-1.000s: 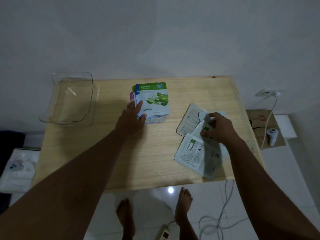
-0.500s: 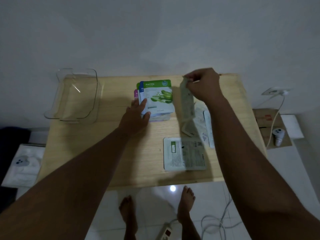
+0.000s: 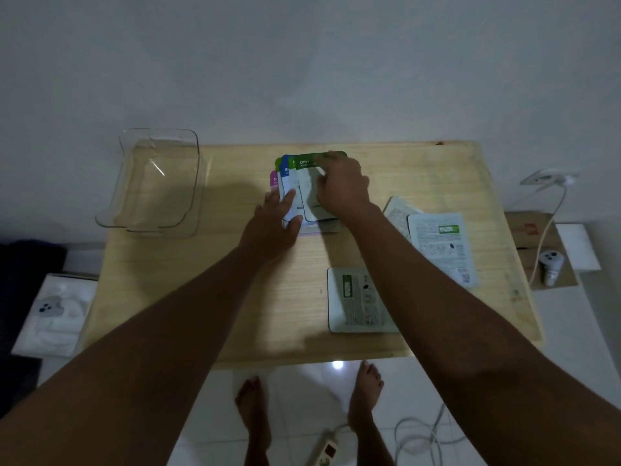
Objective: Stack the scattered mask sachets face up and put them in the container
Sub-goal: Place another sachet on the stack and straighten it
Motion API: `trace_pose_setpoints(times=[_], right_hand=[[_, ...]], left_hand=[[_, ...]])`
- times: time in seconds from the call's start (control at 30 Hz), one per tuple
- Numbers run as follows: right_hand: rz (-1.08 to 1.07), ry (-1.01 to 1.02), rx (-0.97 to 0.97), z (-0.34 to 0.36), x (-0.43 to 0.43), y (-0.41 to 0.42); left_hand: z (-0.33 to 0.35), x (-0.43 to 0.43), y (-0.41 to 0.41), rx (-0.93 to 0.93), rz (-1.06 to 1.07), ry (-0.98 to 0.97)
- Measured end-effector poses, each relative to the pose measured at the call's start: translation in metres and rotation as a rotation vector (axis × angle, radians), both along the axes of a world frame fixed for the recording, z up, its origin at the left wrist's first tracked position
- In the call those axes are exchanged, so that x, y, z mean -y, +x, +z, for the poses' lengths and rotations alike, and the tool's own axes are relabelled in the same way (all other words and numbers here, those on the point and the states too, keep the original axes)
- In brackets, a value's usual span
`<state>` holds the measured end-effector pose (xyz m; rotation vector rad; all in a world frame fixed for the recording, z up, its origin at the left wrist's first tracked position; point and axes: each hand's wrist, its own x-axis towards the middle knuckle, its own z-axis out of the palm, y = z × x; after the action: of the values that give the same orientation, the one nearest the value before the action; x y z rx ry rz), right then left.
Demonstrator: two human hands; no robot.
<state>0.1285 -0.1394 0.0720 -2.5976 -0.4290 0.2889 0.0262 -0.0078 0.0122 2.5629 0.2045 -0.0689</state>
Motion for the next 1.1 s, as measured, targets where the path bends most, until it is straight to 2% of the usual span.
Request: trace_pose_setpoints(times=[0.07, 0.17, 0.33, 0.4, 0.47, 0.53, 0.63, 0.73, 0.8, 0.93, 1.1], right_hand=[[0.076, -0.191, -0.025, -0.01, 0.008, -0.006], [0.12, -0.231, -0.036, -0.029, 0.013, -0.016], [0.085, -0.078, -0.003, -0.038, 0.022, -0.022], [0.096, 0.108, -0.006, -0.031, 0.03, -0.023], [-0.035, 0.326, -0.015, -0.019, 0.045, -0.028], [-0.185, 0.388, -0.008, -0.014, 0.068, -0.031], [-0.263, 0.053, 0.082, -0.017, 0.117, -0.031], [-0.463, -0.098, 0.097, -0.029, 0.161, -0.031], [-0.524, -0.11, 0.052, -0.037, 0.18, -0.038], [-0.422, -0.093, 0.042, -0.038, 0.199, -0.05], [-0.569, -0.016, 0.015, -0.031, 0.206, -0.047]], left_hand=[[0.0, 0.0, 0.0, 0.009, 0.004, -0.038], [-0.002, 0.001, 0.001, 0.024, 0.012, -0.061], [-0.005, 0.007, 0.001, 0.049, -0.031, 0.04], [-0.004, 0.008, 0.001, 0.028, -0.033, 0.1], [-0.002, 0.009, 0.001, 0.007, -0.033, 0.117], [-0.001, 0.009, 0.002, -0.013, -0.028, 0.104], [0.001, 0.007, 0.003, -0.037, -0.026, 0.098], [0.004, 0.007, 0.004, -0.045, -0.029, 0.108], [0.005, 0.009, 0.003, -0.042, -0.029, 0.113], [0.004, 0.009, 0.001, -0.063, -0.02, 0.111], [0.005, 0.009, 0.001, -0.087, -0.029, 0.114]])
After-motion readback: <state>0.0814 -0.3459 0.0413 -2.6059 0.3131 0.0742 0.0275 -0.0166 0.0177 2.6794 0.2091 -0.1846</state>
